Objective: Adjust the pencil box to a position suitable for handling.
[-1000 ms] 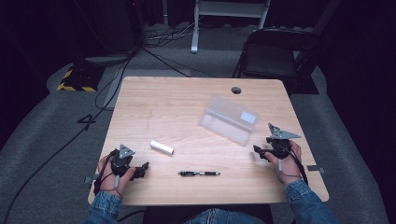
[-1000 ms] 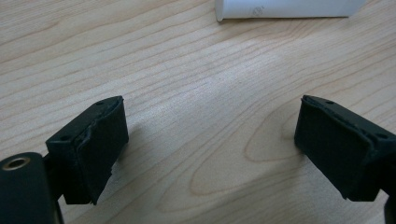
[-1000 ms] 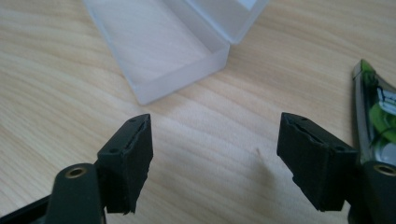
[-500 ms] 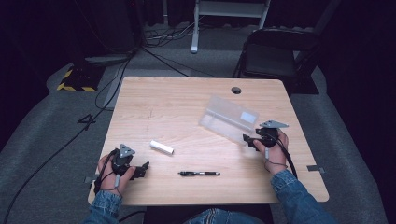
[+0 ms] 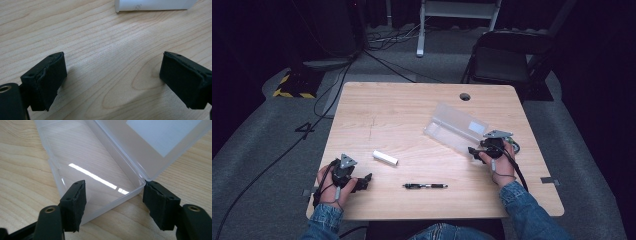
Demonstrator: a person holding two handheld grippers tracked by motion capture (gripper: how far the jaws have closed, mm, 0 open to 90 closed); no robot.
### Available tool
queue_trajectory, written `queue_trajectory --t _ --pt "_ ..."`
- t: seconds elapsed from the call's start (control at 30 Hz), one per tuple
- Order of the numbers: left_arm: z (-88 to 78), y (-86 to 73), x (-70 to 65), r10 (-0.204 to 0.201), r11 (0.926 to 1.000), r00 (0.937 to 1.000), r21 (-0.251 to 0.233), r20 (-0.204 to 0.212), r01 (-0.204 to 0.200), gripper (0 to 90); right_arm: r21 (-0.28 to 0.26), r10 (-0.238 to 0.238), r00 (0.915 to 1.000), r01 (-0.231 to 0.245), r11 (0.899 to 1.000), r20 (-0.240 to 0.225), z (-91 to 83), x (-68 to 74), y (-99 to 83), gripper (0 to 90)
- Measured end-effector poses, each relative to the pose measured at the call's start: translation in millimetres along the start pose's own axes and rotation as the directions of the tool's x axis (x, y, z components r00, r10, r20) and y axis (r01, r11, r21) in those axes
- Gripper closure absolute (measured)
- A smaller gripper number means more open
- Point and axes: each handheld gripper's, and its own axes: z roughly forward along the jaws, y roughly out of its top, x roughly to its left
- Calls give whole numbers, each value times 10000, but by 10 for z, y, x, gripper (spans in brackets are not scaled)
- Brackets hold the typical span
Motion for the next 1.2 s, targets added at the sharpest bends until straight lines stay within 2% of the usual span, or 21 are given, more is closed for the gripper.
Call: queue_trajectory --t 0.2,0.33,0.57,0.63,0.77,0.87,0.97,1.07,1.13,1.17,1.2 --pt "0 0 0 -3 10000 10000 1 1 3 76 116 -534 9977 539 9985 -415 -8 56 1 365" --pt "0 0 0 3 10000 10000 2 0 -3 76 162 -1013 9906 1032 9945 -918 -18 95 -3 368" --pt "0 0 0 -4 10000 10000 1 2 4 76 343 -1890 9664 1978 9796 -1743 -61 128 -6 371" --pt "1 1 1 10 10000 10000 -3 15 -10 75 396 -2176 9546 2301 9724 -2036 -84 144 -11 372" --pt "8 8 6 62 10000 10000 4 36 -62 71 488 -2534 9391 2714 9612 -2323 -125 184 -28 372" --pt "12 13 8 91 10000 10000 17 15 -91 67 605 -2719 9320 2939 9539 -2398 -160 219 -39 371" --pt "14 17 10 112 9999 9999 29 18 -112 66 774 -2809 9275 3078 9483 -2467 -196 262 -51 370" --pt "16 19 12 132 9999 9999 32 27 -132 65 902 -2810 9273 3108 9462 -2471 -220 294 -59 367" --pt "19 21 13 140 9999 9999 25 18 -140 64 1006 -2704 9315 3016 9481 -2434 -232 318 -69 343" --pt "21 22 12 109 9999 9999 22 42 -109 63 1113 -2507 9397 2818 9530 -2325 -235 329 -77 311" --pt "22 23 12 108 9999 9999 26 51 -108 63 1149 -2412 9428 2725 9553 -2302 -237 331 -80 310"
